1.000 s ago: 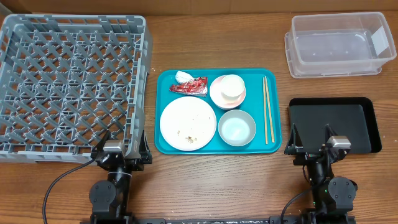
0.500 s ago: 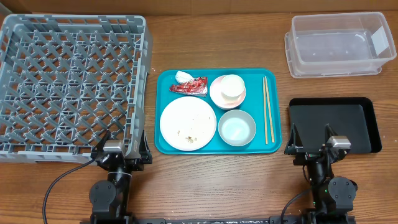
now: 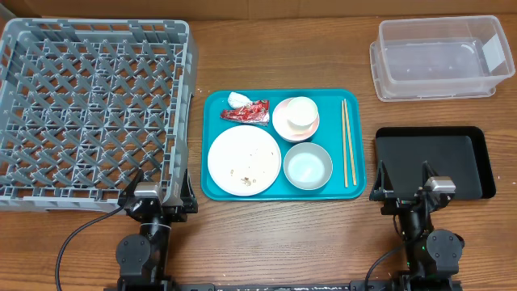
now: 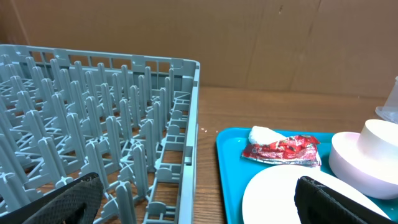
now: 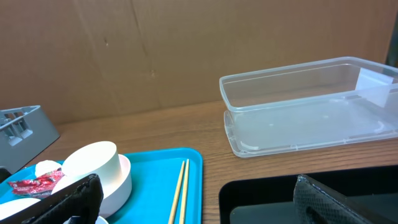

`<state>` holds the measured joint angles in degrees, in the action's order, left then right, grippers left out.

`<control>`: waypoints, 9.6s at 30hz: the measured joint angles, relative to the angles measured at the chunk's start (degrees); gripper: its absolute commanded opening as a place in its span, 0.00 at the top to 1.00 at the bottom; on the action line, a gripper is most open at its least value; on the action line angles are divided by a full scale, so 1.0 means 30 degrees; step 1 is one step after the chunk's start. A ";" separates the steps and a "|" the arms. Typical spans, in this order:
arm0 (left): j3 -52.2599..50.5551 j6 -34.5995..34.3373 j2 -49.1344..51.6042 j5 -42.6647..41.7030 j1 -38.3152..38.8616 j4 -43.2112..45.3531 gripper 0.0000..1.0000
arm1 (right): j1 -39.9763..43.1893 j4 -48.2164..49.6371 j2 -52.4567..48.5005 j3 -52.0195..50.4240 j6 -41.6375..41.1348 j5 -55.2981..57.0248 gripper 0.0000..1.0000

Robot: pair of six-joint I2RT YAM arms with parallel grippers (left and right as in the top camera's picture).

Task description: Sort waste into correct bins and load items into the dishwasher

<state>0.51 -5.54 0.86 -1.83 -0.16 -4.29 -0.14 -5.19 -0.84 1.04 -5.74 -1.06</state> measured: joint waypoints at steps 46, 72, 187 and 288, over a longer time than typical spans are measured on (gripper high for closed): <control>2.2156 -0.7271 1.4644 -1.2874 0.0452 -1.5919 0.00 | 0.0000 0.0015 0.0036 0.0000 -0.0007 0.0000 0.00; 3.1525 -1.0426 3.1649 0.0780 1.2116 -2.3343 0.00 | 0.0000 0.0000 0.0036 0.0000 -0.0007 0.0007 0.00; 3.1270 -0.6943 3.9721 0.2397 1.8192 -1.4812 0.43 | 0.0000 0.0015 0.0036 0.0000 0.0007 0.0007 0.00; 4.5659 0.1923 4.7940 -2.7103 -1.2065 -2.1128 0.96 | 0.0000 0.0007 0.0036 0.0000 0.0007 0.0007 0.00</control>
<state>137.49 0.23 144.68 -83.13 -36.36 -67.68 -0.14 -5.17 -0.73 1.04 -5.72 -1.04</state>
